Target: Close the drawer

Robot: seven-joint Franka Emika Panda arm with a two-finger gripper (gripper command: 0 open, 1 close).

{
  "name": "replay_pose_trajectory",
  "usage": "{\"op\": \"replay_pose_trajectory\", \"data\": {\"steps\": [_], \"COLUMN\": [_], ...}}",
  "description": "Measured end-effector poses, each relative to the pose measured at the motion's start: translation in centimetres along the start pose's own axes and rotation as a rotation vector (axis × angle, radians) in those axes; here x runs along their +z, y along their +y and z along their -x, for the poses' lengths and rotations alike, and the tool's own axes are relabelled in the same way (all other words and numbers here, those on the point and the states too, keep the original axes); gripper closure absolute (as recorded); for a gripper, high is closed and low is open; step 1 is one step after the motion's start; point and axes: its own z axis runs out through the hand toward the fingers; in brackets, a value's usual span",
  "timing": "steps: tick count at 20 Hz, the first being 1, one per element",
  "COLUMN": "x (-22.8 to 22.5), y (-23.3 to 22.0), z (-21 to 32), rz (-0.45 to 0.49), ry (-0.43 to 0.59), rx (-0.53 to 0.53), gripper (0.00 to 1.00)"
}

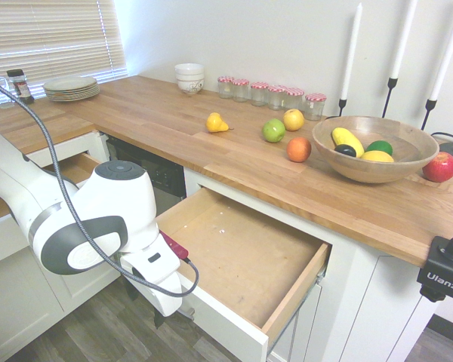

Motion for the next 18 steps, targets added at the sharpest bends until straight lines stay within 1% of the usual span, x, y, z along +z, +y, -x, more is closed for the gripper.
{"op": "replay_pose_trajectory", "data": {"steps": [4,8,14,15,18], "x": [1.9,3.7,4.8,4.8,4.7], "y": [-1.4,-1.7,-1.9,-1.9,-2.1], "z": [-0.6,-1.3,-2.1,-2.1,-2.1], "rz": [0.012,0.029,0.038,0.037,0.035], "ry": [-0.012,-0.025,-0.028,-0.028,-0.026], "rx": [-0.007,0.005,0.017,0.017,0.012], "gripper": [0.00,0.00,0.00,1.00,1.00]}}
